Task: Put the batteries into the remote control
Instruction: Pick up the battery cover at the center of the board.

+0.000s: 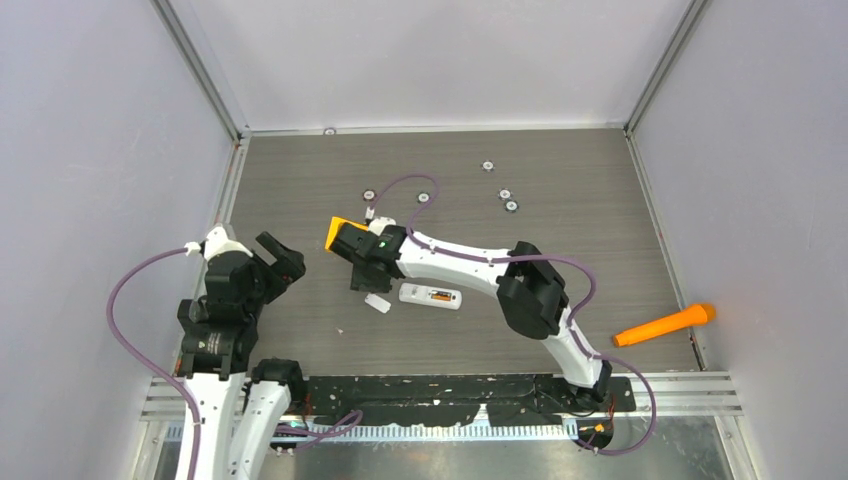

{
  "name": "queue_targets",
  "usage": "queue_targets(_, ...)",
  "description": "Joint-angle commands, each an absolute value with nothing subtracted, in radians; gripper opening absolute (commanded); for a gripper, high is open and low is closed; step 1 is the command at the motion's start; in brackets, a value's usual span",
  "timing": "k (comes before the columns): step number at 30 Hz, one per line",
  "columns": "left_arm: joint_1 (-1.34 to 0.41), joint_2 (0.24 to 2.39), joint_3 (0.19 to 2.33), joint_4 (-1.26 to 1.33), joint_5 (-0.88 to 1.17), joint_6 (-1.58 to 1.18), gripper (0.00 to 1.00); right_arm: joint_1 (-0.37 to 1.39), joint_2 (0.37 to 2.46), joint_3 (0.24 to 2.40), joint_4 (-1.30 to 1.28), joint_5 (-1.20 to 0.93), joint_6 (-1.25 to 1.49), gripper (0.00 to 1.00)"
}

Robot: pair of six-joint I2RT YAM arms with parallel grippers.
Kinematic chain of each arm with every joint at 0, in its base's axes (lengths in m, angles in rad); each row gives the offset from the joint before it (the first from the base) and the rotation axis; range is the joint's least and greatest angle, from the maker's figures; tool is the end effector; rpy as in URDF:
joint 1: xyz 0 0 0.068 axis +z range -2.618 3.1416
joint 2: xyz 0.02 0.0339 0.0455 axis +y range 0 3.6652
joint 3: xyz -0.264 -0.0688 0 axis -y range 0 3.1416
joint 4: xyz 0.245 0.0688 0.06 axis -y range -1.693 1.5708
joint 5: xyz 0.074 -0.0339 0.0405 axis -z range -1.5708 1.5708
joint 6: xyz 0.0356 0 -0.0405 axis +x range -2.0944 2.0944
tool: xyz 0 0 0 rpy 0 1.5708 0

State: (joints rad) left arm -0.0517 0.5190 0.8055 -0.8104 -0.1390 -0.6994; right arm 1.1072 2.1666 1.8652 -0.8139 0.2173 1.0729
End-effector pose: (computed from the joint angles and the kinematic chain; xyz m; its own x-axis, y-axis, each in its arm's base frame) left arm 0.1035 -0.0004 0.3166 -0.3381 -0.6209 -0.7072 -0.3741 0.7782 -0.5044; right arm 0.2160 0.4150 0.2189 -0.9219 0.0746 -0.3802 -0.0441 0.9548 0.2940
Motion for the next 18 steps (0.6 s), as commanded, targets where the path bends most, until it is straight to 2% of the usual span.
queue_targets(1, -0.047, 0.494, 0.833, -0.859, -0.176, -0.665, 0.89, 1.123, 2.198, 1.926, -0.858, 0.27, 1.233, 0.37)
queue_targets(18, -0.047, 0.477, 0.814, -0.884, -0.161, -0.616, 0.9, 1.143, 2.32, 1.992, -0.848, 0.342, 1.337, 0.3)
